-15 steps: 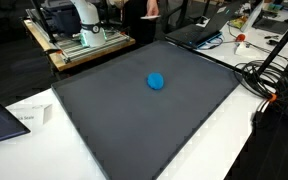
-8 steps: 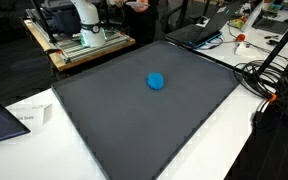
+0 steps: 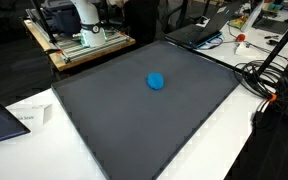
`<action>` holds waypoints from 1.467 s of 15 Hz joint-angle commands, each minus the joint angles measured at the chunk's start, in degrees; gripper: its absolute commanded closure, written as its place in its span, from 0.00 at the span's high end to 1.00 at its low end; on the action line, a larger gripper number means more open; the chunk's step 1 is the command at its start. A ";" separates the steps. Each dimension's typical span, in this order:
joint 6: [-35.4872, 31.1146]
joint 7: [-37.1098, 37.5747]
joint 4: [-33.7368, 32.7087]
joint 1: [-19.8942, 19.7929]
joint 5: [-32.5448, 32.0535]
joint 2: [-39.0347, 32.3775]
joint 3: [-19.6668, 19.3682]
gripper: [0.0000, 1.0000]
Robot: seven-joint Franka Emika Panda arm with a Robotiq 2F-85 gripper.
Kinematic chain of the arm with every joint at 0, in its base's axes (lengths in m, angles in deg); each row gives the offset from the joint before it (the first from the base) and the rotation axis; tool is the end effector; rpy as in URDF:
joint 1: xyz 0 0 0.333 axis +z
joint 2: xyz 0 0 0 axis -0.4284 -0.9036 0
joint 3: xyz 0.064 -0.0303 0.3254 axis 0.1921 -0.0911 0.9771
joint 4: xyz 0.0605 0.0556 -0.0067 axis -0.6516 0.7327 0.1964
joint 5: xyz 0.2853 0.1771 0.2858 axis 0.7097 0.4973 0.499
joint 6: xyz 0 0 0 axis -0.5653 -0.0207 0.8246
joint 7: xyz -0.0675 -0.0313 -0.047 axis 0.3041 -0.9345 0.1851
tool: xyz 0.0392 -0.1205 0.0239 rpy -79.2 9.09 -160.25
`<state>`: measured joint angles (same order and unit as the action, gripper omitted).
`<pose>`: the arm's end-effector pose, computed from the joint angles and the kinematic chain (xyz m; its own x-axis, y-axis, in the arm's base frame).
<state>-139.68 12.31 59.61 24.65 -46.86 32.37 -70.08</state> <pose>0.3992 0.0072 0.5727 0.8178 0.2636 -0.5116 0.0945 -0.9384 -0.3324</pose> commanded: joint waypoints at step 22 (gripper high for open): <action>2.10 -16.66 -7.57 6.44 10.58 -9.03 -11.03 0.01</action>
<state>-132.28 -2.83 55.78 36.13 -38.02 25.01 -85.06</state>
